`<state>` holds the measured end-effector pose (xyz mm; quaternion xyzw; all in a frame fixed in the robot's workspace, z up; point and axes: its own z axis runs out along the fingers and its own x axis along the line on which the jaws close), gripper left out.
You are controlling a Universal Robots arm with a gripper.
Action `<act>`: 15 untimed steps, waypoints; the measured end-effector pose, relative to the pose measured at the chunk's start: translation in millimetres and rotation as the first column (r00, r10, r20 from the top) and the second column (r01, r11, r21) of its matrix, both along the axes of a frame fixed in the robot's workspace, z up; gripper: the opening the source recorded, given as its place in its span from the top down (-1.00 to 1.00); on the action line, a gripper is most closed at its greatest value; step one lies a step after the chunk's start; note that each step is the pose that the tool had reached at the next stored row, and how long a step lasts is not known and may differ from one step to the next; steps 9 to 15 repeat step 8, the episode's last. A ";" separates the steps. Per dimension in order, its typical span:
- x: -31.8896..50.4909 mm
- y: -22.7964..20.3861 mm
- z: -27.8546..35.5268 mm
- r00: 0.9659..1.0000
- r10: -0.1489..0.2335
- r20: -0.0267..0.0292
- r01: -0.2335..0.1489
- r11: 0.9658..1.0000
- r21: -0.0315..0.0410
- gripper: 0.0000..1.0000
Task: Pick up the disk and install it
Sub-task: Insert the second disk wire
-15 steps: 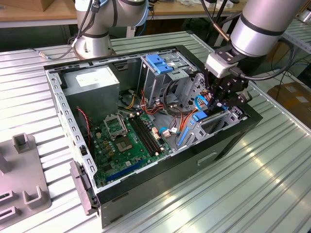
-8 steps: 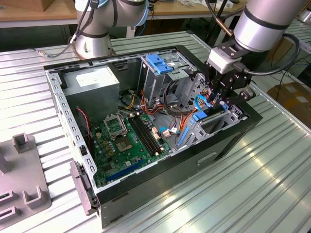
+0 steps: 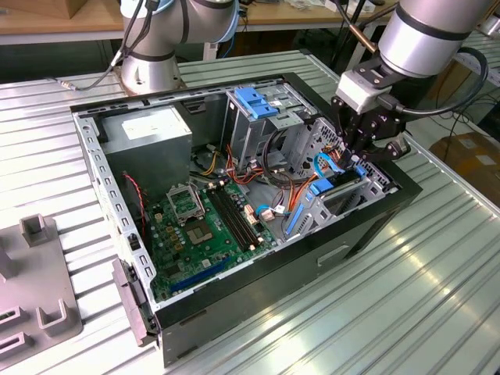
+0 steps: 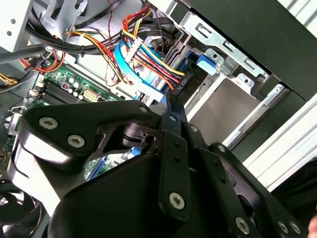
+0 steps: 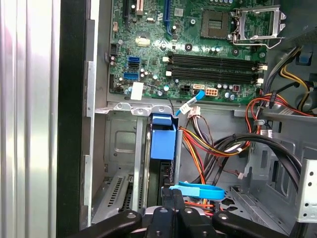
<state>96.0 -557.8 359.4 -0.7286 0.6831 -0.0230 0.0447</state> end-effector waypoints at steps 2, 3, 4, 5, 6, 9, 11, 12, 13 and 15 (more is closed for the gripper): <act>0.0 0.0 0.0 1.000 0.000 0.000 0.000 1.000 0.000 0.80; 0.0 0.1 0.0 1.000 0.000 0.000 0.000 1.000 0.000 0.80; 0.0 0.1 0.0 1.000 0.000 0.000 0.000 1.000 0.000 0.80; 0.0 0.2 0.0 1.000 0.000 0.000 0.000 1.000 0.000 0.80; 0.0 0.2 0.0 1.000 0.000 0.000 0.000 1.000 0.000 0.80; 0.0 0.3 0.0 1.000 0.000 0.000 0.000 1.000 0.000 0.80; 0.0 0.3 0.0 1.000 0.000 0.000 0.000 1.000 0.000 0.80; 0.0 0.3 0.0 1.000 0.000 0.000 0.000 1.000 0.000 0.80; 0.0 0.3 0.0 1.000 0.000 0.000 0.000 1.000 0.000 0.80; 0.0 0.3 0.0 1.000 0.000 0.000 0.000 1.000 0.000 0.80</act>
